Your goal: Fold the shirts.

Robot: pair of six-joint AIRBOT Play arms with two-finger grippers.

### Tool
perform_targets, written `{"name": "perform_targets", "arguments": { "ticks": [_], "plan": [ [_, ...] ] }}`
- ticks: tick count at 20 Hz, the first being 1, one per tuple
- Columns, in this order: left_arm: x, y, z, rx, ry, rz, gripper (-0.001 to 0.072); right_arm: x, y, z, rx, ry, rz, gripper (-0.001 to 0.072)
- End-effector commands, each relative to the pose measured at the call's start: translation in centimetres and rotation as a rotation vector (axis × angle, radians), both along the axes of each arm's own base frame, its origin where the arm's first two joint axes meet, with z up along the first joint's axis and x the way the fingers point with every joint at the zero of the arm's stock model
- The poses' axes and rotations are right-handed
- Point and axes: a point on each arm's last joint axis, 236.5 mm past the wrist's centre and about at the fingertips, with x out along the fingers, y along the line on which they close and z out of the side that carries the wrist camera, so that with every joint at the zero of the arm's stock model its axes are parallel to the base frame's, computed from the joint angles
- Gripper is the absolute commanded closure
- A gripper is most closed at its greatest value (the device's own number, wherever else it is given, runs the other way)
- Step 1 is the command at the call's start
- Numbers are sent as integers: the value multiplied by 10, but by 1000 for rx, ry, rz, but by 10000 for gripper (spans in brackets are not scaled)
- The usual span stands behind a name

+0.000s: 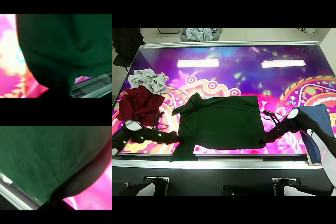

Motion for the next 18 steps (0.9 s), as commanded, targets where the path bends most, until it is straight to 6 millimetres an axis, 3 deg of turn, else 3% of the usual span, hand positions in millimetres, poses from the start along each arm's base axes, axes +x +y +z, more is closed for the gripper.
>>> {"name": "perform_targets", "arguments": {
  "ticks": [1,3,4,5,6,7,8,9,10,12,15,18],
  "plan": [
    [53,28,81,145,-252,-61,677,46,2,58,-2,-219,77,674],
    [93,42,192,232,-537,-26,678,105,-9,159,-74,-563,78,674],
    [104,44,264,255,-710,5,677,129,-14,236,-117,-796,62,673],
    [106,44,335,266,-874,53,677,139,-19,317,-157,-1030,33,673],
    [97,43,412,271,-1058,108,677,135,-26,410,-205,-1300,-16,672],
    [79,42,479,269,-1225,156,677,113,-35,498,-254,-1557,-78,672],
    [53,39,542,257,-1391,205,677,80,-41,563,-278,-1747,-146,672],
    [25,37,588,234,-1514,248,676,43,-45,610,-272,-1883,-222,672],
    [-2,32,624,192,-1615,282,675,13,-44,634,-247,-1953,-267,673],
    [-43,17,659,114,-1737,283,675,-23,-41,642,-221,-1970,-290,673],
    [-63,13,662,106,-1763,282,675,-40,-38,628,-225,-1914,-270,673],
    [-40,31,638,205,-1679,309,676,-30,-41,609,-246,-1830,-261,673]
  ]
}}
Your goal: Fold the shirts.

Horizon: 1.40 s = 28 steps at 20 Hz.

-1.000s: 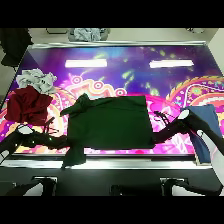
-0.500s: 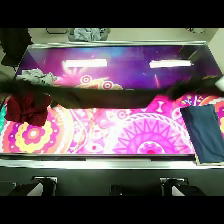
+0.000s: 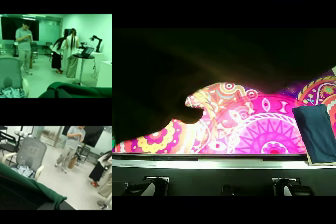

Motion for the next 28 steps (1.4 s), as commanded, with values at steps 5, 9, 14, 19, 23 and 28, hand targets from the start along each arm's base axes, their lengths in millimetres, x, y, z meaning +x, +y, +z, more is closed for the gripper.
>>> {"name": "perform_targets", "arguments": {
  "ticks": [5,9,14,19,23,28],
  "plan": [
    [98,33,-110,-9,343,85,674,74,-13,-154,-42,628,-14,672],
    [194,48,-271,37,724,64,674,175,-19,-310,-103,1047,54,673],
    [273,64,-473,-12,1110,54,674,272,-18,-486,38,1266,39,672],
    [281,35,-584,-178,1379,-68,673,275,18,-552,272,1414,106,672],
    [274,25,-591,-229,1443,-124,349,282,19,-530,300,1362,116,474],
    [215,87,-555,-103,1648,-70,275,231,-49,-447,213,1354,98,210]
  ]
}}
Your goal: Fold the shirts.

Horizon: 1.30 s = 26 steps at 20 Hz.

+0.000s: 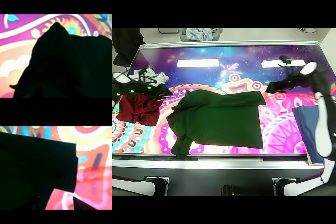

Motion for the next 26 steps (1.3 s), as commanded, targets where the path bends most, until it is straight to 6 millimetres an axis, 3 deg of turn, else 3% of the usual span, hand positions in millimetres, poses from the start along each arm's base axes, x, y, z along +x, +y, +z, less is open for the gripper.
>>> {"name": "perform_targets", "arguments": {
  "ticks": [1,3,5,7,9,13,15,17,21,22,24,26],
  "plan": [
    [-61,39,5,87,201,-30,225,-56,-50,34,-61,93,17,212],
    [-96,36,-12,87,266,-29,229,-102,-72,23,-114,257,43,212],
    [-144,15,-48,60,346,-33,265,-138,-70,5,-128,367,91,212],
    [-187,-11,-82,8,380,-47,264,-157,-63,-15,-112,406,95,212],
    [-205,-35,-99,-70,361,-32,265,-171,-56,-31,-87,435,91,212],
    [-198,-48,-110,-95,318,3,266,-183,-46,-48,-44,470,101,212],
    [-189,-50,-110,-89,286,18,317,-184,-46,-52,-44,472,102,212],
    [-183,-51,-113,-75,269,24,324,-189,-44,-58,-38,489,102,212],
    [-182,-55,-116,-67,266,18,631,-218,-27,-82,15,533,95,211],
    [-182,-54,-115,-66,264,19,673,-226,-19,-88,43,536,91,207],
    [-181,-50,-114,-56,255,21,674,-239,3,-97,129,541,97,130],
    [-180,-48,-109,-47,231,10,675,-245,19,-108,199,542,67,135]
  ]
}}
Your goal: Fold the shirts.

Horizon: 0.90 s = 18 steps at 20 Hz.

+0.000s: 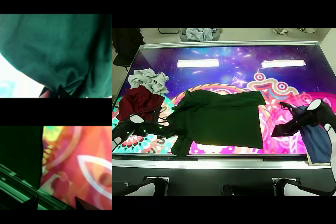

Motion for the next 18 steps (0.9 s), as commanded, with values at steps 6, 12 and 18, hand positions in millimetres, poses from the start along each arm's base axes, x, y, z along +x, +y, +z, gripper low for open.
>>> {"name": "perform_targets", "arguments": {
  "ticks": [6,12,18],
  "plan": [
    [3,2,18,16,-69,-23,674,-17,79,-38,129,-6,-66,145],
    [19,6,44,7,-110,-40,675,-15,108,-44,88,-3,-57,668],
    [82,31,208,87,-489,-79,678,85,75,87,-60,-483,182,674]
  ]
}}
